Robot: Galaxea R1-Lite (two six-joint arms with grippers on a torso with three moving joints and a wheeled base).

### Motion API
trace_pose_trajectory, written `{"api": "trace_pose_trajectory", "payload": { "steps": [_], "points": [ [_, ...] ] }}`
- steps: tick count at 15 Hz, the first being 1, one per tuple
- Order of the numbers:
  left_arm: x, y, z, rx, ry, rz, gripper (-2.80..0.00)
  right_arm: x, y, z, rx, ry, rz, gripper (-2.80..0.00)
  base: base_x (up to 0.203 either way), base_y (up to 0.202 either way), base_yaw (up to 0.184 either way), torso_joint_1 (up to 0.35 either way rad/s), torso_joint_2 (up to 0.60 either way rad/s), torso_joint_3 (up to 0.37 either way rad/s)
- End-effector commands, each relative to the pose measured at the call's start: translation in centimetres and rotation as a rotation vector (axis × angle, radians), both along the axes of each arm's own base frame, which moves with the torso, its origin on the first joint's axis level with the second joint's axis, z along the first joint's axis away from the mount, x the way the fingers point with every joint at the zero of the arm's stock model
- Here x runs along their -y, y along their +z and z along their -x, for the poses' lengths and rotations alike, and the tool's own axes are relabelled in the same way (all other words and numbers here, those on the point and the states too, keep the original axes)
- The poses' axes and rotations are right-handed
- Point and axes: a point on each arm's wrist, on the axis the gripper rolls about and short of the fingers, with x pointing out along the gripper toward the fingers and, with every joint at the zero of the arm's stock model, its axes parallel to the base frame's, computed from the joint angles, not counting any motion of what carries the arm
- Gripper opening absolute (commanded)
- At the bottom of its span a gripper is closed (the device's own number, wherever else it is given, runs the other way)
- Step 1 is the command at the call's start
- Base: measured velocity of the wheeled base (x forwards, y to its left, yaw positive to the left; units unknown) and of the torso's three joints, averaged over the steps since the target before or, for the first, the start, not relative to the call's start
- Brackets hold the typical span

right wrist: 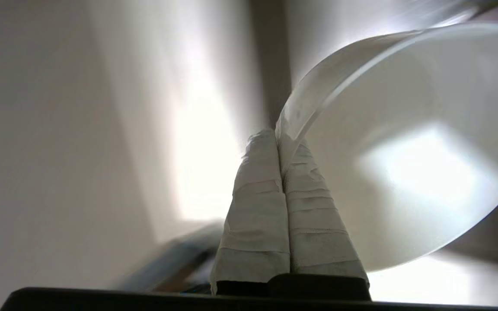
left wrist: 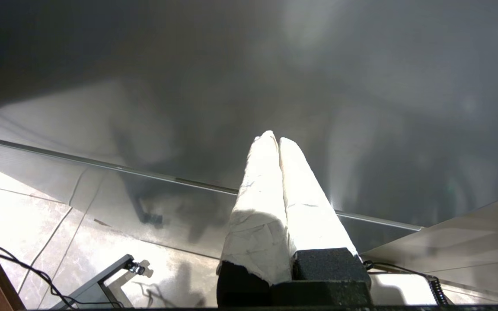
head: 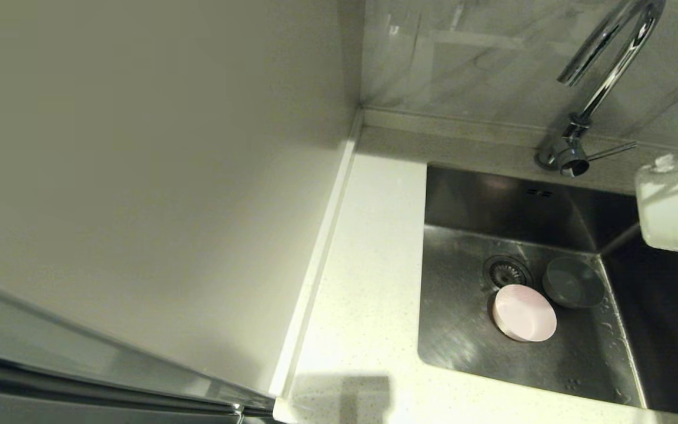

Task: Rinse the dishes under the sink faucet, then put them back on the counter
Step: Put a bowl back to the table from the sink

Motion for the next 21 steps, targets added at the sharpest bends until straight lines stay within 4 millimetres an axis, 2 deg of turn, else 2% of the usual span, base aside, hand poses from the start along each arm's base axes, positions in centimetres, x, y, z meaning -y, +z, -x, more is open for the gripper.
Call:
{"api": "trace_pose_trajectory", "payload": {
  "steps": [1,3,5,9,12,15,21],
  "points": [
    [0.0,0.0,0.0,0.003,0.0,0.001,-2.8,2.0,-0.4,0.0,-0.052,-0.185,0.547,-2.8,0.0,0.0,0.0,0.0,0.0,0.0],
    [0.0,0.0,0.0,0.003,0.001,-0.001,-2.8,3.6,-0.7,0.1,-0.08,-0.251,0.774,-2.8,0.0,0.0,0.0,0.0,0.0,0.0],
    [0.0,0.0,0.0,0.003,0.0,0.0,-2.8,4.9,-1.5,-0.8,-0.072,-0.281,0.855,-2.8,0.0,0.0,0.0,0.0,0.0,0.0],
    [0.0,0.0,0.0,0.005,0.001,0.001,-2.8,7.2,-4.9,-4.2,-0.126,-0.317,0.882,-2.8,0.0,0.0,0.0,0.0,0.0,0.0],
    [0.0,0.0,0.0,0.005,0.0,0.001,-2.8,8.9,-7.0,-5.9,-0.181,-0.348,0.897,-2.8,0.0,0.0,0.0,0.0,0.0,0.0],
    [0.0,0.0,0.0,0.003,0.0,0.001,-2.8,11.1,-8.2,-6.6,-0.216,-0.418,0.935,-2.8,0.0,0.0,0.0,0.0,0.0,0.0],
    [0.0,0.0,0.0,0.004,0.001,0.001,-2.8,12.6,-10.5,-7.5,-0.249,-0.442,0.938,-2.8,0.0,0.0,0.0,0.0,0.0,0.0]
  ]
}}
